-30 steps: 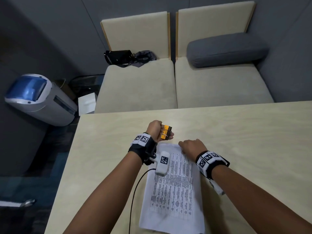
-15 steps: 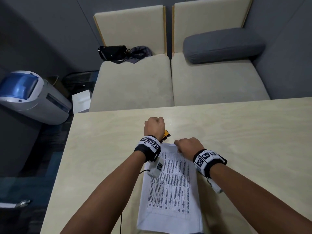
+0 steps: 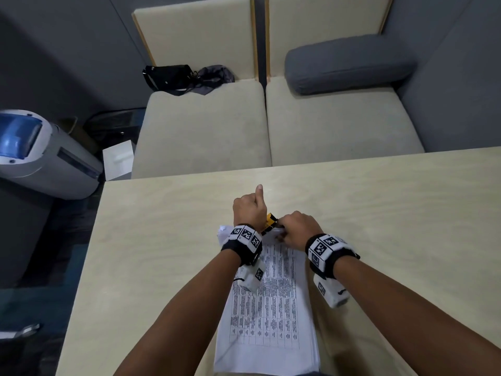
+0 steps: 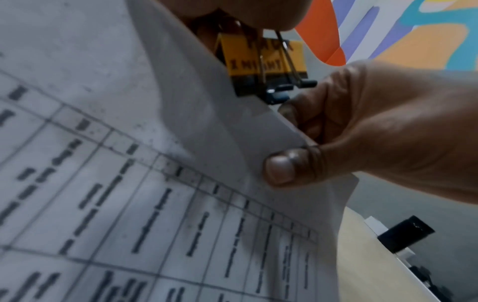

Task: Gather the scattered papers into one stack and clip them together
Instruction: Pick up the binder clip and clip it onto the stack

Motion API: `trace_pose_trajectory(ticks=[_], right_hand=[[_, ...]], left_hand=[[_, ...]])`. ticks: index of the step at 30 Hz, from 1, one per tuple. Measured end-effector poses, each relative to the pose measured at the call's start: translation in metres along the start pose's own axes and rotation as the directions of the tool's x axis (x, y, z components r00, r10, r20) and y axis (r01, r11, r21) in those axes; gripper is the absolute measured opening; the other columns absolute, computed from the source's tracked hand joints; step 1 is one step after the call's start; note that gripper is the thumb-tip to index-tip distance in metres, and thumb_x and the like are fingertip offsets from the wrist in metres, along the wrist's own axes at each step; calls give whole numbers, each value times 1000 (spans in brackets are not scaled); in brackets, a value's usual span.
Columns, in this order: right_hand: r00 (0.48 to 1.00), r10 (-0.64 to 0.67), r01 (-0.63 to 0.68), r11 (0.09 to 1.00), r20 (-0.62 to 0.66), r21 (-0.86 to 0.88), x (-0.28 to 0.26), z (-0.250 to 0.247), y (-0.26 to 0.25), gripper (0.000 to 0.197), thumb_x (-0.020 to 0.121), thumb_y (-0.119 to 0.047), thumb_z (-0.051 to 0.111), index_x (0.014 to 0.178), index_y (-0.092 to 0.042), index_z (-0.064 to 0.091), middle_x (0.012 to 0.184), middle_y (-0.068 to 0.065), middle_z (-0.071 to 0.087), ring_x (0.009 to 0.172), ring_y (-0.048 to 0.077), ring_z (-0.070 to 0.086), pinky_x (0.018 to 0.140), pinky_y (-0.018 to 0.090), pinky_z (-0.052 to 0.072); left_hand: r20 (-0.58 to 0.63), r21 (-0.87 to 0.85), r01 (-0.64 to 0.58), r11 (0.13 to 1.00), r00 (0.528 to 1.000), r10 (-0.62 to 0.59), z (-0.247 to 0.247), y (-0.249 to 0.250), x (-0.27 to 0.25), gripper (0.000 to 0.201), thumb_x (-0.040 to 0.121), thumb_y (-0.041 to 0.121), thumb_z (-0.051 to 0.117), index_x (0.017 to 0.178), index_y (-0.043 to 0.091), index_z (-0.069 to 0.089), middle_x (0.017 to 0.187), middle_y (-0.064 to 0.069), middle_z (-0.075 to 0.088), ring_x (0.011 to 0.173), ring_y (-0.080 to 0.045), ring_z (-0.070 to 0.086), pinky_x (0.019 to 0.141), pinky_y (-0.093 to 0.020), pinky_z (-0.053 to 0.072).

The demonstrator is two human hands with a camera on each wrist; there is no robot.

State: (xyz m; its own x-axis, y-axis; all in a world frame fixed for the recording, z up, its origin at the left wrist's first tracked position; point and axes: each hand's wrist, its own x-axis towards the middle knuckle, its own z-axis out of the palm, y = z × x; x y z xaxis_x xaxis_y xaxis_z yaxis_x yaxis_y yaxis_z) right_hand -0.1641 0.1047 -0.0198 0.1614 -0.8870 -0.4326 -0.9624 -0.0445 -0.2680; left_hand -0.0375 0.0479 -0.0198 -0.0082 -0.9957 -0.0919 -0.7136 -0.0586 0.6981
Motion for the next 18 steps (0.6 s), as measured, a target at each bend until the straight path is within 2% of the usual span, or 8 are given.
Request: trace_pose_trajectory(ticks=[3, 5, 7, 10, 12, 14, 16, 18], right_hand=[[999, 42, -43, 996, 9, 80, -1, -1, 2, 6, 80, -19, 64, 81, -17, 69, 80, 9, 67, 68, 27, 55, 59, 27, 38], [998, 61, -61, 988, 3, 143, -1, 0, 3, 7, 80, -20, 65, 82, -16, 71, 74, 7, 64, 67, 26, 56, 59, 26, 39], [998, 68, -68, 981, 4, 184, 1, 1, 3, 10, 79, -19, 66, 84, -15, 73, 76, 7, 66, 72, 27, 62, 59, 28, 43], [998, 60, -64, 970, 24, 235, 2, -2, 4, 13, 72, -25, 72, 80, -15, 75, 74, 7, 70, 69, 25, 65, 59, 32, 53], [999, 51, -54, 969, 17, 243, 2, -2, 4, 13, 73, -25, 72, 78, -13, 75, 72, 8, 70, 68, 26, 65, 58, 32, 52], [999, 47, -45, 970, -1, 240, 2, 0, 4, 11, 77, -23, 69, 79, -12, 74, 72, 9, 69, 69, 26, 64, 57, 29, 45], [999, 47, -45, 968, -2, 245, 1, 3, 4, 13, 77, -23, 70, 81, -12, 75, 73, 9, 69, 70, 27, 63, 58, 28, 44], [999, 48, -49, 968, 11, 248, 0, 3, 5, 17, 76, -27, 72, 83, -12, 75, 75, 8, 69, 72, 26, 64, 60, 29, 47]], left_hand=[[47, 55, -4, 998, 999, 2, 5, -5, -2, 64, 103, 34, 34, 43, 11, 25, 39, -3, 30, 41, -19, 26, 57, -31, 24], [94, 104, -34, 994, 995, 24, 5, -5, -2, 64, 103, 35, 32, 44, 11, 26, 40, -3, 31, 42, -21, 28, 57, -32, 25], [150, 165, -109, 980, 985, 85, 4, -5, -2, 63, 103, 33, 32, 44, 12, 27, 41, -3, 34, 47, -26, 35, 59, -34, 29], [218, 259, -259, 931, 954, 204, 1, -10, 0, 61, 102, 34, 34, 46, 9, 36, 49, -13, 54, 54, -35, 51, 59, -37, 40], [277, 322, -347, 881, 924, 263, -1, -15, 0, 57, 101, 35, 35, 52, 7, 45, 58, -18, 62, 57, -38, 57, 57, -37, 42], [329, 345, -396, 851, 900, 286, -2, -21, 0, 52, 100, 36, 36, 57, 9, 46, 63, -19, 63, 60, -38, 57, 58, -37, 43], [370, 336, -405, 850, 887, 276, -3, -26, 0, 52, 99, 44, 34, 61, 10, 46, 64, -16, 61, 62, -35, 56, 59, -37, 43], [412, 280, -394, 875, 873, 260, -7, -32, -1, 59, 93, 60, 23, 70, 12, 50, 64, -8, 58, 63, -30, 55, 59, -36, 42]])
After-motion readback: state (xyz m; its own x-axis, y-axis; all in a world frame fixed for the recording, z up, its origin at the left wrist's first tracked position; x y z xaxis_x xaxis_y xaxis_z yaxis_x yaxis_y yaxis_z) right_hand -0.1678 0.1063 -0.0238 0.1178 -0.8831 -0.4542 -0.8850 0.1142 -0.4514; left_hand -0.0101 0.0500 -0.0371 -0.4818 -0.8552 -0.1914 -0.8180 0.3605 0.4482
